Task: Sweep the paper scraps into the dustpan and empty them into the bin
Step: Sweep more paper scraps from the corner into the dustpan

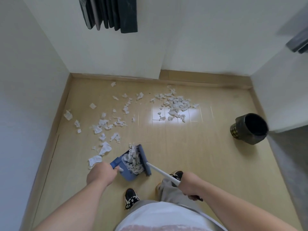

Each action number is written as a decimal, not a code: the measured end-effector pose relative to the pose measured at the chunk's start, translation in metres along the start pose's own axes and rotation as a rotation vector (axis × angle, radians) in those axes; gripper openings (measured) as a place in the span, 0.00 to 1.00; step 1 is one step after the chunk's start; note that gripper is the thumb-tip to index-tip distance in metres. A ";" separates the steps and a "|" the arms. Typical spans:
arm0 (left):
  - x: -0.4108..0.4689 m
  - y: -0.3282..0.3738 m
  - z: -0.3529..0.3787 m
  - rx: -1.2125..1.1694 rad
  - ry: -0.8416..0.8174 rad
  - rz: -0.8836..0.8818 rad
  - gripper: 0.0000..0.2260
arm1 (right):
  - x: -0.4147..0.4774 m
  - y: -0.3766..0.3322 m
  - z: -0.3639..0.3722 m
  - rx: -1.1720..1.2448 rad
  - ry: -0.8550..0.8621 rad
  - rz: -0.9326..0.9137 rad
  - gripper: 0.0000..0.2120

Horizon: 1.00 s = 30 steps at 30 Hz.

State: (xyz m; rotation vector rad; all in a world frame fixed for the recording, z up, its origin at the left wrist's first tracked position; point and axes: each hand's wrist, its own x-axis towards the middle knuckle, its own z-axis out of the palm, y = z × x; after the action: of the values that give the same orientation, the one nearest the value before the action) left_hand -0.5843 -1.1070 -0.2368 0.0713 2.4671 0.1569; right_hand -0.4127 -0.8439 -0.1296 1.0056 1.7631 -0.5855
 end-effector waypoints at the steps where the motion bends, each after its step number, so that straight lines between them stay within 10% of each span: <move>1: 0.000 0.000 0.000 -0.002 0.003 0.001 0.19 | 0.000 0.001 -0.003 0.025 -0.003 -0.005 0.09; 30: -0.065 0.047 -0.062 -0.193 0.186 0.150 0.20 | -0.018 0.011 -0.013 0.501 0.190 0.117 0.06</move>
State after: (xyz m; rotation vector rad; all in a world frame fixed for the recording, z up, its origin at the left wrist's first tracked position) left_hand -0.5720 -1.0726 -0.1424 0.1652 2.6177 0.4847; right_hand -0.4072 -0.8350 -0.1078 1.5401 1.7421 -0.9074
